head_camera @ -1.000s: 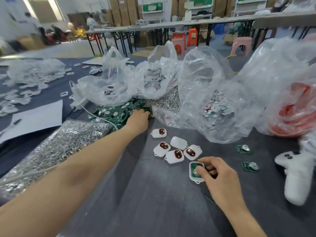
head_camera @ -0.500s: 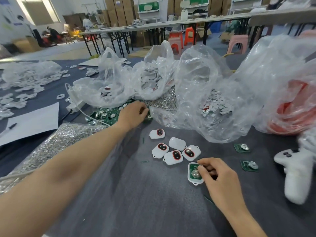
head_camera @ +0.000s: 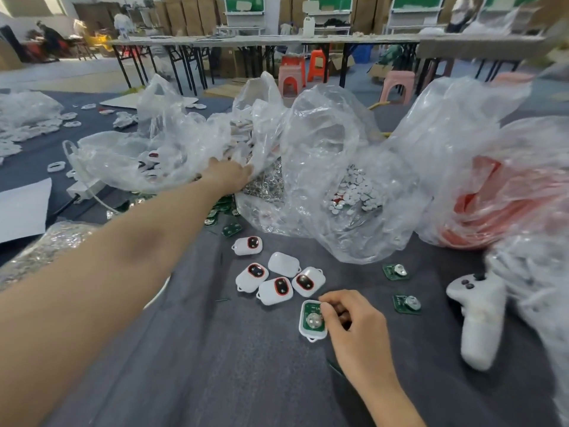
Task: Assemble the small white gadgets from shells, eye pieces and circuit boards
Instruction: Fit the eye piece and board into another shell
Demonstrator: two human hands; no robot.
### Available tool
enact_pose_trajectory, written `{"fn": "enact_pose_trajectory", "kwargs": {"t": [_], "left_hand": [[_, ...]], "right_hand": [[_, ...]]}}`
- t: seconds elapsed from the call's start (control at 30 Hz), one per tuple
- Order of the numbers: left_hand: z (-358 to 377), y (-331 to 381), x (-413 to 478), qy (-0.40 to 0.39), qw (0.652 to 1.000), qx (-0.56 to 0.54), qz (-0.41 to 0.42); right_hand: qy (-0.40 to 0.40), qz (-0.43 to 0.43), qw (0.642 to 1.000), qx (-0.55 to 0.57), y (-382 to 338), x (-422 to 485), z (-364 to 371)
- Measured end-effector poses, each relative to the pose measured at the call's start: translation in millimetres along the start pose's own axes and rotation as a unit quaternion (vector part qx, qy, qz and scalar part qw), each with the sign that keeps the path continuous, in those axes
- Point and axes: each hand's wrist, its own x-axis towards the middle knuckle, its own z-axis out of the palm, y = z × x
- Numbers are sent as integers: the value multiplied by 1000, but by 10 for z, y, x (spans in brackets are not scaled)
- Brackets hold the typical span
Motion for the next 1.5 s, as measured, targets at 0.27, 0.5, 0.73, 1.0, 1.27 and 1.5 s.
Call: {"fn": "enact_pose_trajectory", "kwargs": {"t": [0.27,0.5,0.73,1.0,1.27,1.5], "left_hand": [[-76,-335,-36,132,978,-162,10],[-81,-321,-139,-5,989,-115,96],[-5,-172,-97,91,991,-12,97],[-35,-180,-67,69,990,-93,77],[36,-92,-24,39,997,-48,36],[35,-80,-100,222,961,-161,27]], "right_hand": [[1,-5,1000,-9,-4,9,17],[0,-1,1000,-3,-3,-1,2],[-3,7,1000,3,0,8,-4],[-7,7,1000,-3,7,10,-8],[-9,5,1000,-7,-2,8,-7],[-7,-4,1000,-12,-9,18,6]]}}
